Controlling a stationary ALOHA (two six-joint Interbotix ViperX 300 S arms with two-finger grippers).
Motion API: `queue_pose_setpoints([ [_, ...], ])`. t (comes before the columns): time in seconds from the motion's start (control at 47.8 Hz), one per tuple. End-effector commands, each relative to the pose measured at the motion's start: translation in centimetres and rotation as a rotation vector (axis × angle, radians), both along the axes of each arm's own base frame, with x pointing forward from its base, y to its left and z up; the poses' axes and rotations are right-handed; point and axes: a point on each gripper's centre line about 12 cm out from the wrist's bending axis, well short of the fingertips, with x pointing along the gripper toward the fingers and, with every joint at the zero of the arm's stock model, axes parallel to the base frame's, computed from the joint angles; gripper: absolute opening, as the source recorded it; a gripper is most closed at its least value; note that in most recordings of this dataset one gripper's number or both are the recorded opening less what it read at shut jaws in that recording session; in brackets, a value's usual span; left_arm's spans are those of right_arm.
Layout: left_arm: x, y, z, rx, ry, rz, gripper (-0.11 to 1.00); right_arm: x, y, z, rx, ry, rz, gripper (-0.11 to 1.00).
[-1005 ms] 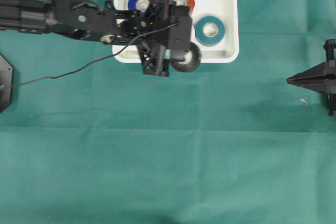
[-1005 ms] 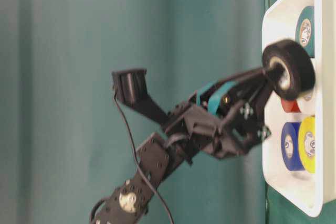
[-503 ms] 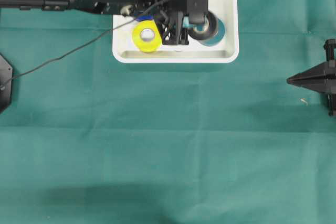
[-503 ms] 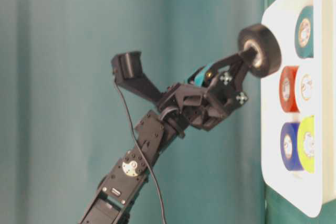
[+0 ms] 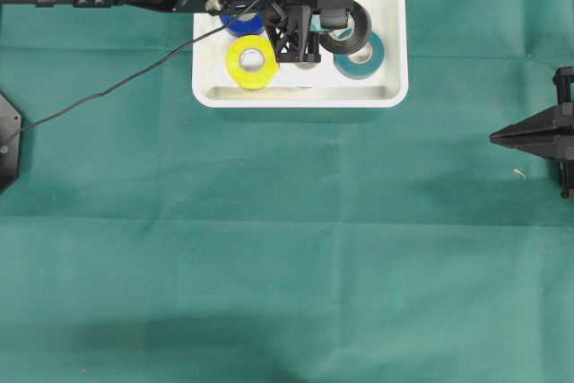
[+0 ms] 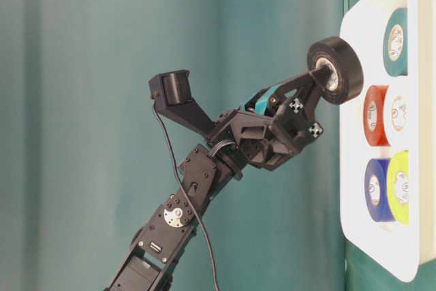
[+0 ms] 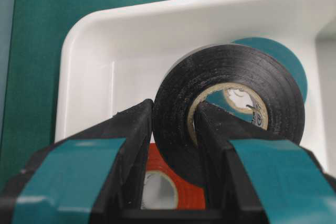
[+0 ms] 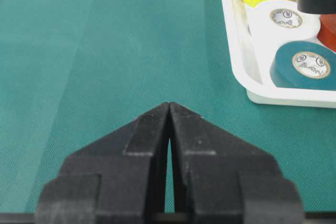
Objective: Put the tape into the white case with the left arm.
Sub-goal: 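Lift the black roll and carry it into the case's upper right, then release the black roll and withdraw the left gripper from the case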
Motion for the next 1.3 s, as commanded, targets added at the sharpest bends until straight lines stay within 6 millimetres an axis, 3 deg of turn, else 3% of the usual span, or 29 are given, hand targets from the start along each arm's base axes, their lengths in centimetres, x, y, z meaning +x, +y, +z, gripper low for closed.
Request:
queue_pose_setpoints([
  [0.0,0.5,0.3,2.2,0.018,-0.057,0.003,0.23,0.2,0.0,0.4,0.000,-0.011,-0.001,-0.09],
  [0.105,0.5,0.3,2.2,0.020,-0.058,0.002,0.26,0.2,0.0,0.4,0.000,-0.011,-0.001,-0.09],
  [0.314,0.4,0.2,2.2,0.016,-0.056,0.004,0.85,0.2,0.0,0.4,0.000,-0.011,-0.001,-0.09],
  [0.356,0.3,0.2,2.1,0.012,-0.056,0.006,0.91,0.2,0.0,0.4,0.000,-0.011,-0.001,-0.09],
  [0.963,-2.1,-0.6,2.1,-0.002,-0.033,0.010,0.89,0.2,0.0,0.4,0.000,-0.011,0.000,-0.09],
  [1.277,-3.4,-2.9,3.4,-0.013,-0.067,-0.013,0.88,0.2,0.0,0.4,0.000,-0.009,-0.001,-0.09],
])
